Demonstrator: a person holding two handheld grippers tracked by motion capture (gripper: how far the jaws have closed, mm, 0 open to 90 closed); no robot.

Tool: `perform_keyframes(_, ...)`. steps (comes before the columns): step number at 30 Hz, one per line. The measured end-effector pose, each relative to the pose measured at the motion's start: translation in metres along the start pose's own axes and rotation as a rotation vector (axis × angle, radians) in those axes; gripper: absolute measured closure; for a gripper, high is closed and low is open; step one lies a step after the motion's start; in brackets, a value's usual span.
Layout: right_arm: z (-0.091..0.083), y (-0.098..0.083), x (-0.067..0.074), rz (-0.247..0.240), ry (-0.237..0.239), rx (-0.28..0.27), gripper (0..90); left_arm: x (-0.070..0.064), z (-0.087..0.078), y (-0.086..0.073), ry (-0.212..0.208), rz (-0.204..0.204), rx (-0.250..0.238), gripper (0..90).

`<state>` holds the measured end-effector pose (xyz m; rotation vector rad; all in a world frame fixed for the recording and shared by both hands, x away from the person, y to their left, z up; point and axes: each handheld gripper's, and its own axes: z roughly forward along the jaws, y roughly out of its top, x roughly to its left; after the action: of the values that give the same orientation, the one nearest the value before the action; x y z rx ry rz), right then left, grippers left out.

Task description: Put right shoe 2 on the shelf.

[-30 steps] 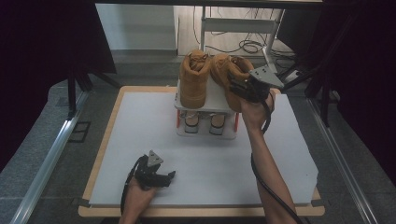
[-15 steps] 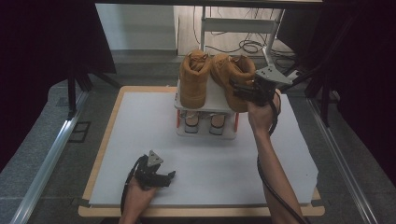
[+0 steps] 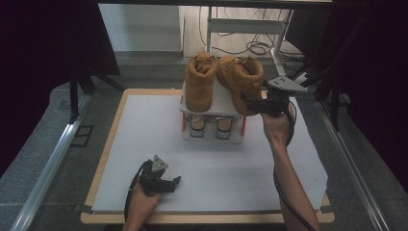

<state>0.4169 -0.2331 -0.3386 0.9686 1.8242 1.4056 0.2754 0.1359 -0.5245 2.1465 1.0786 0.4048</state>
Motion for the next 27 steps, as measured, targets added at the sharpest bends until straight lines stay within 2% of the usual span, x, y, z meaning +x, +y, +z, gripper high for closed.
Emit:
perform_keyframes(4, -0.005, -0.007, -0.003, 0.039, 0.043, 0.023, 7.6, 0.000, 0.000, 0.000, 0.000, 0.000, 0.000, 15.1)
perform_keyframes(11, -0.016, -0.014, -0.005, 0.057, 0.045, 0.060, 5.7, 0.000, 0.000, 0.000, 0.000, 0.000, 0.000, 15.1)
perform_keyframes(15, -0.023, -0.019, -0.004, 0.042, 0.027, 0.094, 8.6, 0.000, 0.000, 0.000, 0.001, 0.003, 0.000, 15.1)
perform_keyframes(18, -0.030, -0.025, -0.004, 0.041, 0.017, 0.103, 17.7, 0.000, 0.000, 0.000, 0.001, 0.003, 0.001, 15.1)
perform_keyframes(20, -0.035, -0.029, -0.005, 0.040, 0.012, 0.103, 33.1, 0.000, 0.000, 0.000, 0.001, 0.004, 0.003, 15.1)
perform_keyframes(22, -0.041, -0.033, -0.008, 0.050, 0.020, 0.105, 41.9, 0.000, 0.000, 0.000, 0.001, 0.003, 0.002, 15.1)
perform_keyframes(27, -0.048, -0.042, -0.011, 0.027, 0.042, 0.118, 71.2, 0.000, 0.000, 0.000, 0.002, 0.003, 0.002, 15.1)
